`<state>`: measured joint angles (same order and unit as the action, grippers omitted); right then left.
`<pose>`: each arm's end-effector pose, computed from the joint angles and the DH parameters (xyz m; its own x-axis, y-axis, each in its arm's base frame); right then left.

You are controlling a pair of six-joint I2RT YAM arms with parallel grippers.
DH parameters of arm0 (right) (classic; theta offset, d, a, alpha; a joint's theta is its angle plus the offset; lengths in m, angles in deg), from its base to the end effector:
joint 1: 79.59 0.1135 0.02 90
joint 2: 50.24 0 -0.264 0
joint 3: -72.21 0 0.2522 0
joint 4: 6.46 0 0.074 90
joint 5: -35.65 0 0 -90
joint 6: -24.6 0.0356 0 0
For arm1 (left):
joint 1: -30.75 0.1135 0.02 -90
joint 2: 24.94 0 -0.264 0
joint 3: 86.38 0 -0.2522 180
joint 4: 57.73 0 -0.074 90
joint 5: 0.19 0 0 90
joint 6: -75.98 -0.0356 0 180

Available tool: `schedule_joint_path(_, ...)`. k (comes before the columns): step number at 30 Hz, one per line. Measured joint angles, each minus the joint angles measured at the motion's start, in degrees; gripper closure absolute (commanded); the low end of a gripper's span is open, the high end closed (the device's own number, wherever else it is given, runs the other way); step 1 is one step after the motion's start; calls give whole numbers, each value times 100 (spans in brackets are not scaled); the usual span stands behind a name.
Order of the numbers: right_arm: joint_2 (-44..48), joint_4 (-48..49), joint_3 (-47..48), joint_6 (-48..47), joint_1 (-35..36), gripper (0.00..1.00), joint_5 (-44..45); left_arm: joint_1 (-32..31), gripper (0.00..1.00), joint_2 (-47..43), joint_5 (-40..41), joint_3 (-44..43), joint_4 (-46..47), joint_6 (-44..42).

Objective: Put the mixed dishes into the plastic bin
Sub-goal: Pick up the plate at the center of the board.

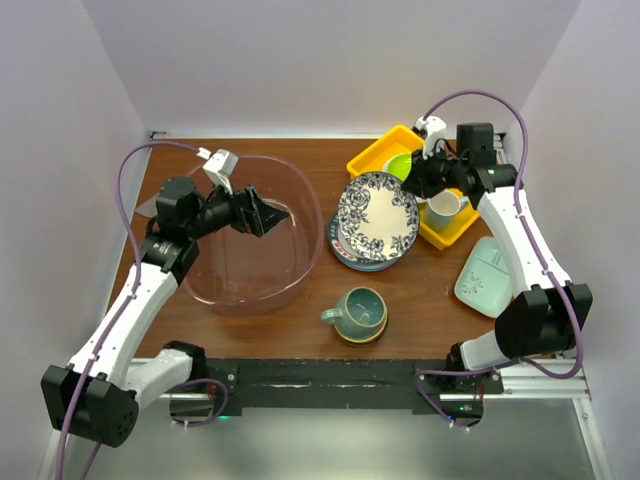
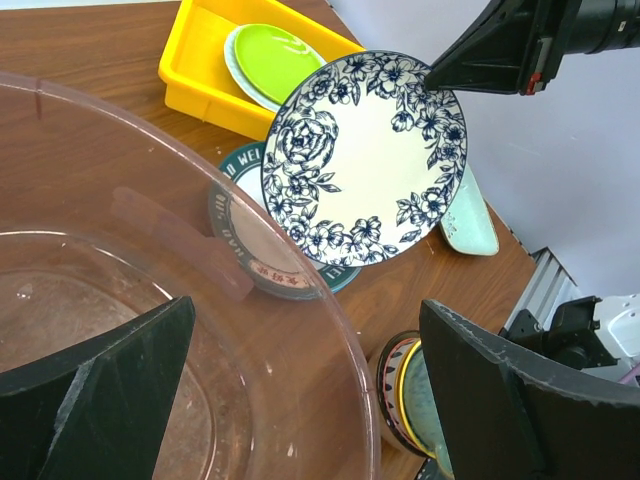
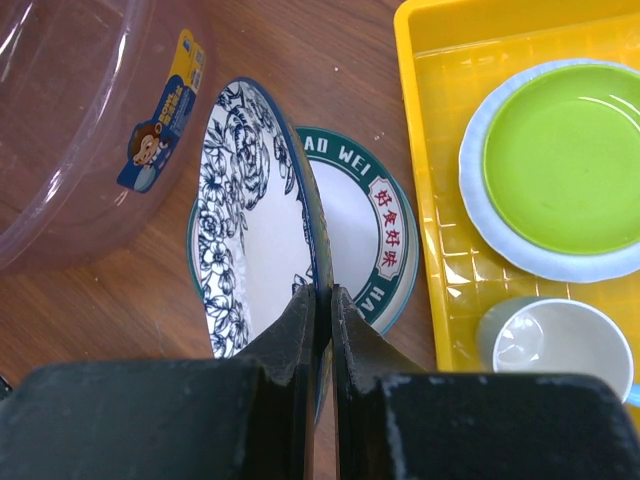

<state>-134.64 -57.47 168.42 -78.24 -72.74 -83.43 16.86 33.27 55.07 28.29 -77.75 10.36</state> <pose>0.3182 0.0557 0.3614 -0.5056 -0.2563 -0.8238 -0.6057 0.7855 0.1273 0.2202 -0.0753 0.3461 -0.5014 -0.2254 -0.8353 0.5814 0.6273 -0.5182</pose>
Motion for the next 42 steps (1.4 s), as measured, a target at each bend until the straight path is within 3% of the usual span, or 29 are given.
schedule_joint_path(17,0,-273,516,-11,2,100,-68,-546,0,1222,192,-883,326,-251)
schedule_joint_path(28,0,-566,1106,195,2,100,-420,-852,0,2863,566,-2175,442,-765)
schedule_joint_path(34,24,-601,1399,374,2,100,-686,-914,3,3805,393,-2804,365,-920)
schedule_joint_path(37,74,-603,1429,444,2,100,-807,-949,11,4017,33,-2859,354,-920)
schedule_joint_path(42,173,-603,1429,557,2,100,-966,-984,63,4094,-824,-2859,400,-896)
